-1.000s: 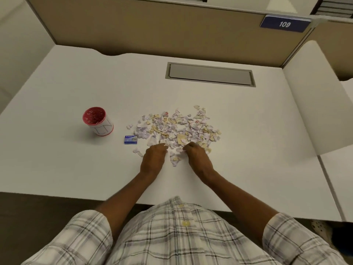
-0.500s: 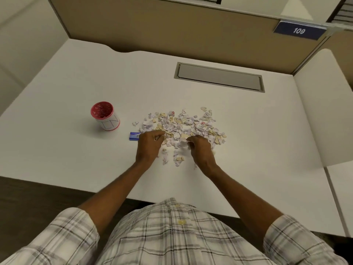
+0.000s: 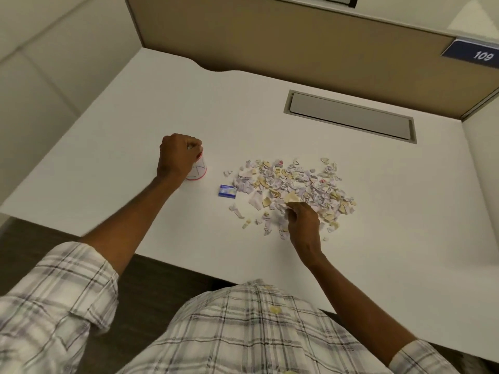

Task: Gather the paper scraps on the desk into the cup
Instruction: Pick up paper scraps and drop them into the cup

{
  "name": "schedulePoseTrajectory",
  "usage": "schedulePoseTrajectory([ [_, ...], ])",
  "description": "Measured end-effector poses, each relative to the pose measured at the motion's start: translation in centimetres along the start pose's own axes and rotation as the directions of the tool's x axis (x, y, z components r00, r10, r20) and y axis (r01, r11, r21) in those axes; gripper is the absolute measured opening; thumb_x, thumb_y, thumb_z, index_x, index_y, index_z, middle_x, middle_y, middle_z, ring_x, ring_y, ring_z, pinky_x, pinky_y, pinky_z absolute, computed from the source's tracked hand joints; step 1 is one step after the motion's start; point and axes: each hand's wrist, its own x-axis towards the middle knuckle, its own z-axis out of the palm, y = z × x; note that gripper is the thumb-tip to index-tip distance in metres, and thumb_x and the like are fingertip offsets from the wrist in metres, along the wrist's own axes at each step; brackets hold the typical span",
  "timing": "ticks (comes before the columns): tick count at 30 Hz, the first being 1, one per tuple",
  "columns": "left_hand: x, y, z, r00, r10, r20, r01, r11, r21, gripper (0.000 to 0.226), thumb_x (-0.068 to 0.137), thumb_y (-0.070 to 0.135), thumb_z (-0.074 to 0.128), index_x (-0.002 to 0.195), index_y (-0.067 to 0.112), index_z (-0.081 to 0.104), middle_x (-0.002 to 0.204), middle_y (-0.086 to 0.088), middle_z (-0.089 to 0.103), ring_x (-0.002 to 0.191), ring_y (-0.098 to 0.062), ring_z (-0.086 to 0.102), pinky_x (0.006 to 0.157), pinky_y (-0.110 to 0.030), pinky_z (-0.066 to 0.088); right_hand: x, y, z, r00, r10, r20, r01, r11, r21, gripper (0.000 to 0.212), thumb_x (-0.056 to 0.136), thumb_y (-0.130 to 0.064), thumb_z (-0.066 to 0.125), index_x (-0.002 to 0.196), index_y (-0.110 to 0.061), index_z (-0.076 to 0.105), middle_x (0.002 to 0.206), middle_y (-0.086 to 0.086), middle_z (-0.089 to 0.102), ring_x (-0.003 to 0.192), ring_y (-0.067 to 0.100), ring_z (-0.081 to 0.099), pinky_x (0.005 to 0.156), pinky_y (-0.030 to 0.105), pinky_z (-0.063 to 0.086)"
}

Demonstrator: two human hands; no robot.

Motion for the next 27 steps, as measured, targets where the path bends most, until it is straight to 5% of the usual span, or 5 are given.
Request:
schedulePoseTrajectory([
  [4, 1.4, -1.5, 0.0, 0.997, 0.0, 0.08, -0.013, 0.987, 0.159, 0.022, 0.088, 0.013, 0.069, 0.107, 0.006, 0.076, 0.113, -0.015, 0.072, 0.105, -0.03, 0.068, 0.092, -0.034, 0.054, 0.9, -1.4, -0.2, 1.0, -0.01, -0.024, 0.01, 1.0, -0.013, 0.021, 0.095, 0.002, 0.059, 0.107, -0.005, 0.075, 0.104, 0.011, 0.072, 0.091, 0.026, 0.066, 0.075, 0.026, 0.047],
  [9, 2.3, -2.3, 0.0, 0.987, -0.023, 0.156, -0.011, 0.976, 0.216, 0.024, 0.086, 0.014, 0.07, 0.108, 0.007, 0.076, 0.117, -0.018, 0.07, 0.109, -0.033, 0.066, 0.095, -0.038, 0.054, 3.2, -4.7, 0.2, 0.998, -0.06, -0.034, 0.061, 0.998, 0.009, 0.022, 0.097, -0.003, 0.059, 0.113, -0.007, 0.074, 0.105, 0.008, 0.073, 0.091, 0.02, 0.065, 0.077, 0.022, 0.045],
  [16, 3.2, -2.5, -0.7, 0.97, -0.057, 0.235, 0.005, 0.976, 0.218, 0.035, 0.084, 0.025, 0.074, 0.116, 0.009, 0.073, 0.119, -0.014, 0.07, 0.109, -0.032, 0.066, 0.09, -0.036, 0.055, 6.4, -10.8, 2.4, 0.99, -0.14, 0.006, 0.14, 0.988, 0.064, 0.018, 0.097, -0.007, 0.058, 0.089, -0.006, 0.074, 0.083, 0.007, 0.071, 0.078, 0.02, 0.063, 0.073, 0.032, 0.05],
  [20, 3.7, -2.3, -1.2, 0.985, -0.022, 0.171, -0.002, 0.99, 0.142, 0.023, 0.087, 0.017, 0.069, 0.108, 0.009, 0.076, 0.111, -0.01, 0.074, 0.103, -0.026, 0.069, 0.091, -0.032, 0.055, 7.8, -13.9, 4.2, 0.979, -0.189, 0.078, 0.183, 0.98, 0.079, 0.019, 0.099, -0.01, 0.058, 0.089, -0.007, 0.074, 0.081, 0.005, 0.073, 0.074, 0.016, 0.062, 0.063, 0.013, 0.043],
  [27, 3.8, -3.3, -2.2, 0.998, -0.019, 0.059, 0.017, 0.999, 0.029, 0.022, 0.091, 0.006, 0.064, 0.111, 0.007, 0.074, 0.113, -0.01, 0.073, 0.105, -0.021, 0.069, 0.092, -0.024, 0.051, 11.3, -19.3, 7.4, 0.932, -0.324, 0.163, 0.317, 0.946, 0.069, 0.016, 0.095, -0.004, 0.059, 0.097, -0.006, 0.075, 0.089, 0.011, 0.074, 0.08, 0.024, 0.067, 0.07, 0.03, 0.051],
])
